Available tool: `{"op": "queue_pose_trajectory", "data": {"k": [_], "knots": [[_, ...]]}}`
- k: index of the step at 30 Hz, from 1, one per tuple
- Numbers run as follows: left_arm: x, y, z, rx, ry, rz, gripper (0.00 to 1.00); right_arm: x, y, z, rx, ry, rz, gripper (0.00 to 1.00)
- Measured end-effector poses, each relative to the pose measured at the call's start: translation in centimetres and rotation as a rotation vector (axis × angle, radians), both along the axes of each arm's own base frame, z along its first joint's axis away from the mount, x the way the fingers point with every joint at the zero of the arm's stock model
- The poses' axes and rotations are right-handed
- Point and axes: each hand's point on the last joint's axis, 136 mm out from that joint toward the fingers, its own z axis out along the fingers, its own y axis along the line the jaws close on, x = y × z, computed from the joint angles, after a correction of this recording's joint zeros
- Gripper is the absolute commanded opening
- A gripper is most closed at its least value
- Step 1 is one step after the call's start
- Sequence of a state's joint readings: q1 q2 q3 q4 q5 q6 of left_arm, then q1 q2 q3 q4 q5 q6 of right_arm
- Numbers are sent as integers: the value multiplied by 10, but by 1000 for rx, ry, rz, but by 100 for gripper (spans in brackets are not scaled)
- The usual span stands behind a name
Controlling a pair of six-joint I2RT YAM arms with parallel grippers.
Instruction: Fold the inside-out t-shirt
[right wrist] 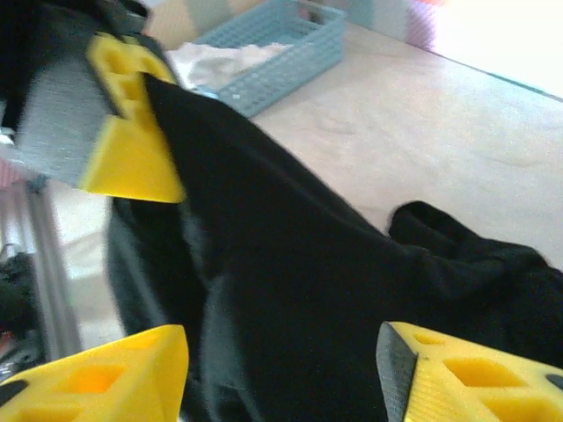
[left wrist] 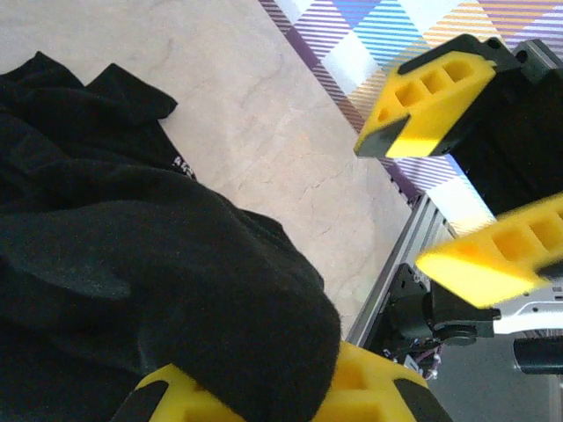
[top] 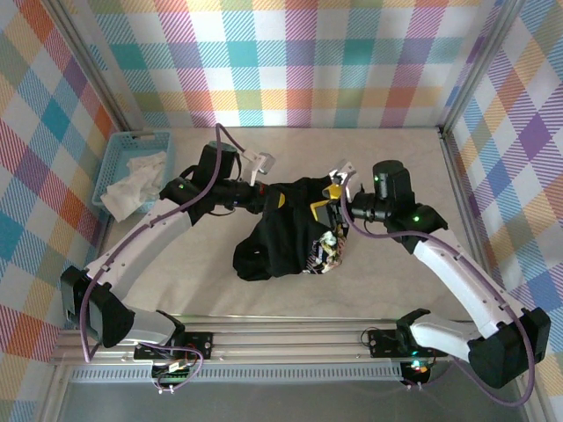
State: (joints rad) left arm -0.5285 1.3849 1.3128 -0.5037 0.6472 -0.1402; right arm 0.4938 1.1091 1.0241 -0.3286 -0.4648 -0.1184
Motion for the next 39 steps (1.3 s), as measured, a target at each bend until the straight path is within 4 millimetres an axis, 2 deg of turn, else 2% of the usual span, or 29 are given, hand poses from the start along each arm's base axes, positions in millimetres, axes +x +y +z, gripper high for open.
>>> {"op": "queue_pose_trajectory", "data": {"k": [4, 8, 9, 11, 13, 18, 21, 24, 27, 31, 36, 39], "knots": [[0, 0, 2, 0, -6, -2, 0, -16, 22, -8, -7, 12, 110, 73], [-1, 1, 1, 5, -3, -3, 0, -9, 40, -35, -57, 60, 129, 70], [-1, 1, 0, 7, 0, -3, 0, -5, 42, -41, -71, 71, 120, 65], [-1, 1, 0, 10, -1, -3, 0, 7, 44, -55, -103, 97, 87, 48], [0, 2, -1, 17, -6, 4, 0, 15, 44, -61, -123, 104, 62, 37], [4, 9, 3, 42, -51, 46, 0, 26, 33, -58, -115, 115, 21, 2], [12, 17, 5, 73, -85, 103, 0, 27, 32, -50, -87, 133, 26, 0], [30, 35, -1, 156, -128, 227, 0, 19, 37, -43, -34, 175, 74, 0], [46, 57, -11, 257, -157, 353, 6, 7, 44, -34, 35, 230, 137, 0], [63, 75, -24, 354, -177, 463, 21, -7, 56, -15, 159, 283, 227, 0], [72, 92, -35, 431, -170, 551, 50, -13, 60, -8, 229, 347, 260, 0], [64, 102, -36, 434, -171, 587, 67, -9, 61, -5, 255, 369, 255, 0]]}}
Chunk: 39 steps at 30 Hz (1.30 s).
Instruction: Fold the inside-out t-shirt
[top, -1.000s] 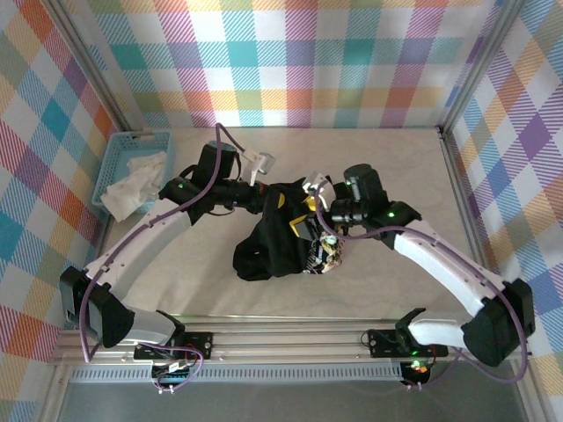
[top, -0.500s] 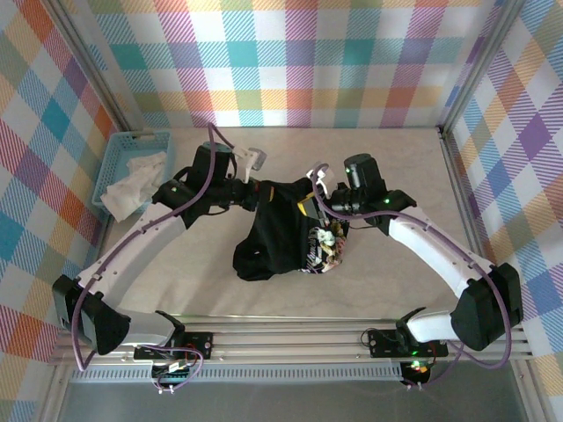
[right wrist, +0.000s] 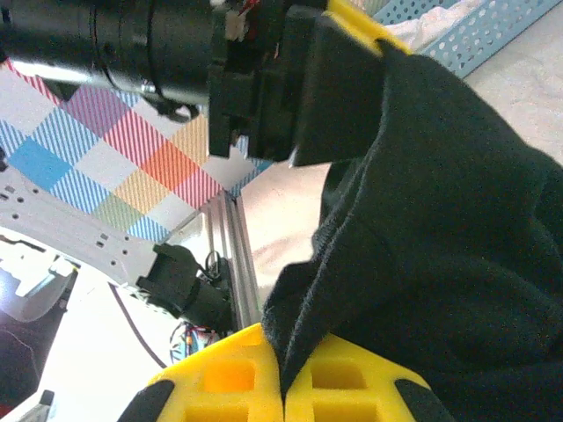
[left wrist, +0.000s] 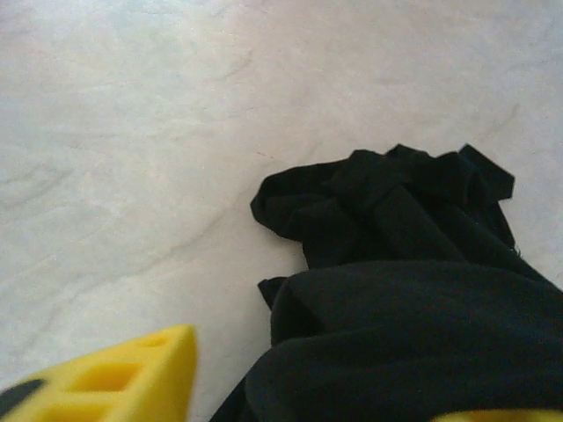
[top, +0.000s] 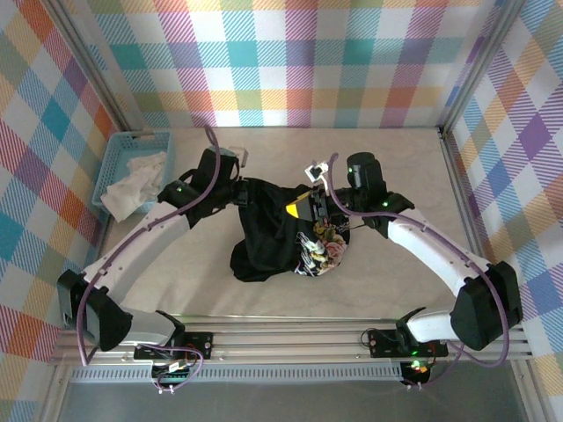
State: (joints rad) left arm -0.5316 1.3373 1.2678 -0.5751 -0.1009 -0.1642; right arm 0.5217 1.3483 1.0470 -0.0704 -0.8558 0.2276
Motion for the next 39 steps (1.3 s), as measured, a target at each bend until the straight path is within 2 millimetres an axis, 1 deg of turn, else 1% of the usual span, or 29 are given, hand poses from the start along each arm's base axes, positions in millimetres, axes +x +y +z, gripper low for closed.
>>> {"op": "queue_pose_trajectory", "data": {"k": [1, 3, 4, 6, 9, 10, 12, 15, 20, 23, 29, 32, 35, 39], "knots": [[-7, 2, -1, -4, 0, 2, 70, 2, 0, 0, 5, 11, -5, 0], [-22, 8, 1, -24, -3, 3, 71, 6, 2, -2, 9, 30, -14, 0], [-31, 10, 3, -43, -9, -4, 71, 8, 2, -3, 9, 40, -18, 0], [-47, 8, 9, -92, -17, -36, 66, 12, 2, -6, 10, 58, -26, 0], [-69, -6, 13, -174, -10, -125, 49, 15, 3, -8, 10, 75, -32, 0], [-74, -13, 13, -199, -4, -157, 46, 16, 2, -8, 11, 76, -35, 0], [-82, -28, 10, -238, 15, -228, 40, 17, 2, -7, 15, 79, -41, 0], [-92, -50, -1, -276, 67, -329, 35, 17, 2, -7, 16, 83, -43, 0], [-95, -77, -14, -327, 136, -431, 34, 19, 0, -7, 15, 87, -49, 0], [-95, -86, -17, -349, 153, -464, 33, 21, -1, -7, 15, 87, -55, 0], [-85, -91, -35, -327, 188, -448, 32, 21, -2, -9, 10, 96, -57, 0], [-77, -92, -44, -307, 201, -427, 36, 20, -2, -11, 4, 101, -56, 0], [-72, -91, -46, -299, 200, -413, 41, 20, -3, -11, 2, 99, -56, 0], [-66, -90, -44, -302, 191, -397, 43, 21, -4, -13, -2, 98, -59, 0]]}}
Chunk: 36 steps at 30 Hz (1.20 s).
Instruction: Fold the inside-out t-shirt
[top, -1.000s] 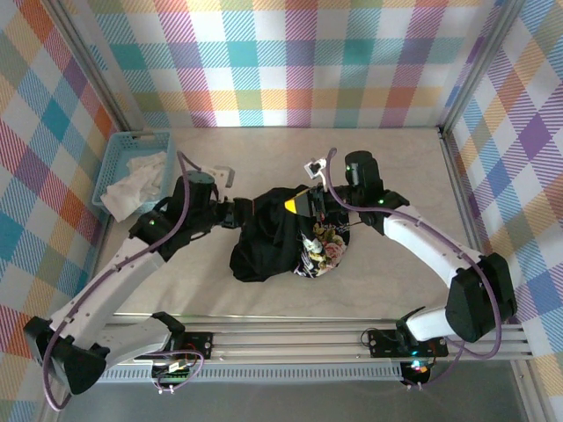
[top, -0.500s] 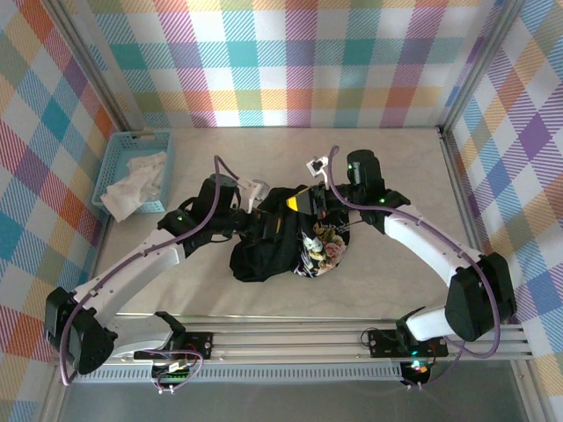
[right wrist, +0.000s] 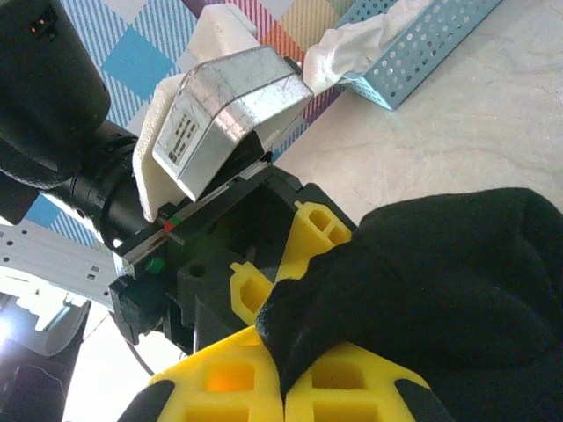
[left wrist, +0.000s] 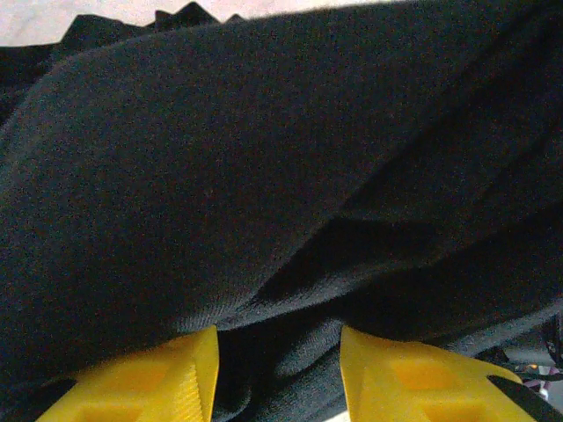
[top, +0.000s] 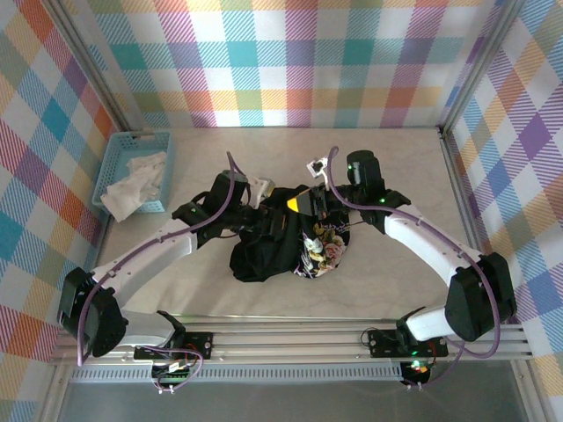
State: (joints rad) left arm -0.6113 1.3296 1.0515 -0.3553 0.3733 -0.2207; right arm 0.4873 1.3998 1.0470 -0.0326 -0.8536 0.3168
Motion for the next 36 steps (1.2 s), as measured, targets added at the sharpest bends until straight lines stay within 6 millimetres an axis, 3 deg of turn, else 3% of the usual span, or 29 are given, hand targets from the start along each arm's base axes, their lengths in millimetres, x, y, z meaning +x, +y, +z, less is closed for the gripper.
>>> {"op": "queue_pose_trajectory", "data": {"k": [14, 19, 26, 28, 32, 36], "knots": [[24, 6, -12, 1, 42, 57, 45, 0, -2, -3, -10, -2, 1, 0], [26, -3, -19, -16, 71, 30, 31, 0, -2, -3, -9, -2, 1, 0], [25, -8, -14, -37, 66, 3, 2, 1, -3, -4, -19, -6, -9, 0], [25, -8, -11, -39, 58, -2, 0, 3, -5, -7, -36, -11, -25, 0], [15, -3, 11, -69, 29, -3, 0, 15, -15, -14, -113, -31, -116, 0], [-6, 6, 65, -167, -61, -10, 0, 25, -24, -13, -170, -91, -186, 3]]}}
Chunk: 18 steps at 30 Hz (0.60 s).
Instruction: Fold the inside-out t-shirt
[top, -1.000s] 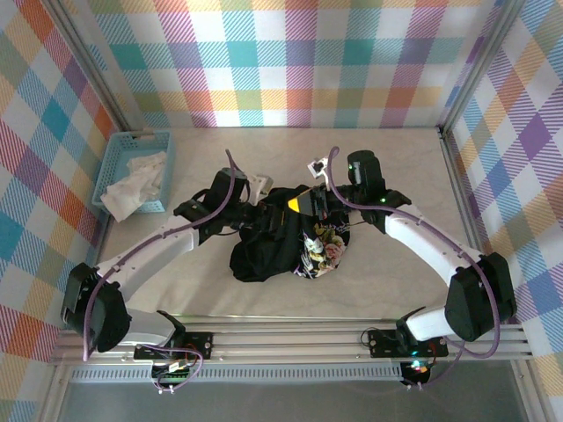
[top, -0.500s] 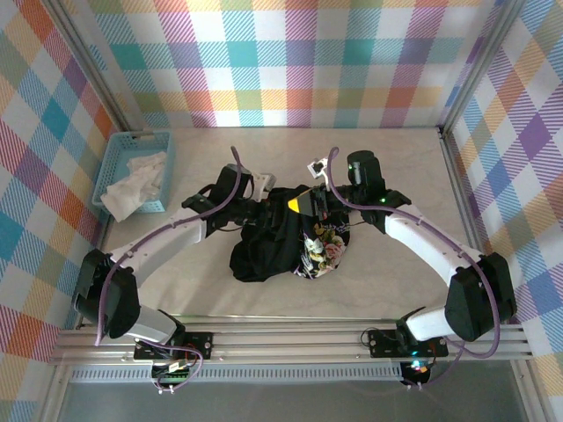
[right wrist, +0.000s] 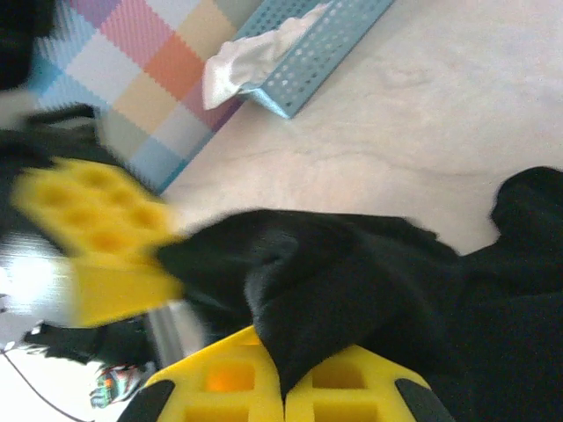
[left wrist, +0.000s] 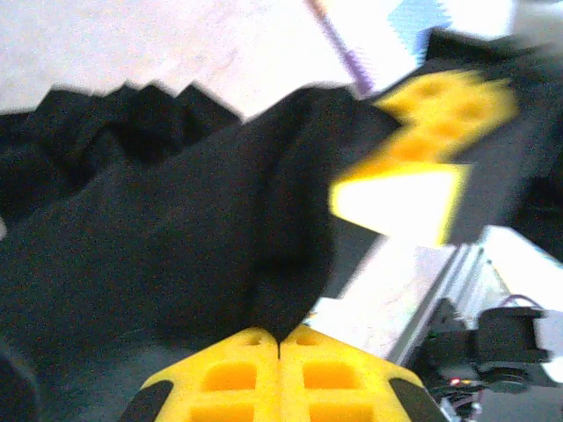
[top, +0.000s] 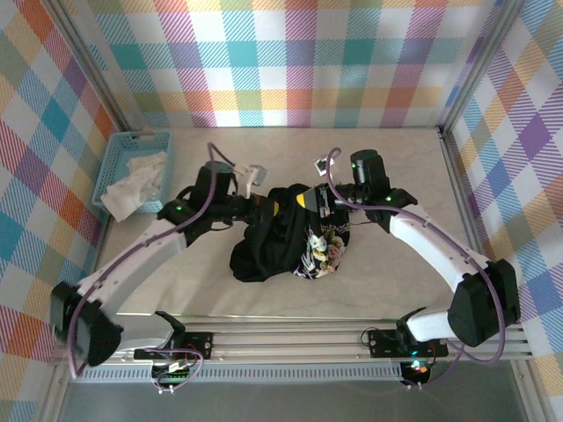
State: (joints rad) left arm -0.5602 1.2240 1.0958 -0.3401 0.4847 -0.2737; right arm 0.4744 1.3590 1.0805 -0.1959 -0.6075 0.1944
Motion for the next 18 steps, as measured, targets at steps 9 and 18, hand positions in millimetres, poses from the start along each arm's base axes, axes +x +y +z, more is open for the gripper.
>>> {"op": "queue_pose_trajectory", "data": {"k": [9, 18], "knots": [[-27, -1, 38, -114, 5, -65, 0, 16, -13, 8, -97, -96, -106, 36], [-23, -4, 32, -134, 84, -31, 0, -19, -36, 27, -179, -259, -142, 50]]}}
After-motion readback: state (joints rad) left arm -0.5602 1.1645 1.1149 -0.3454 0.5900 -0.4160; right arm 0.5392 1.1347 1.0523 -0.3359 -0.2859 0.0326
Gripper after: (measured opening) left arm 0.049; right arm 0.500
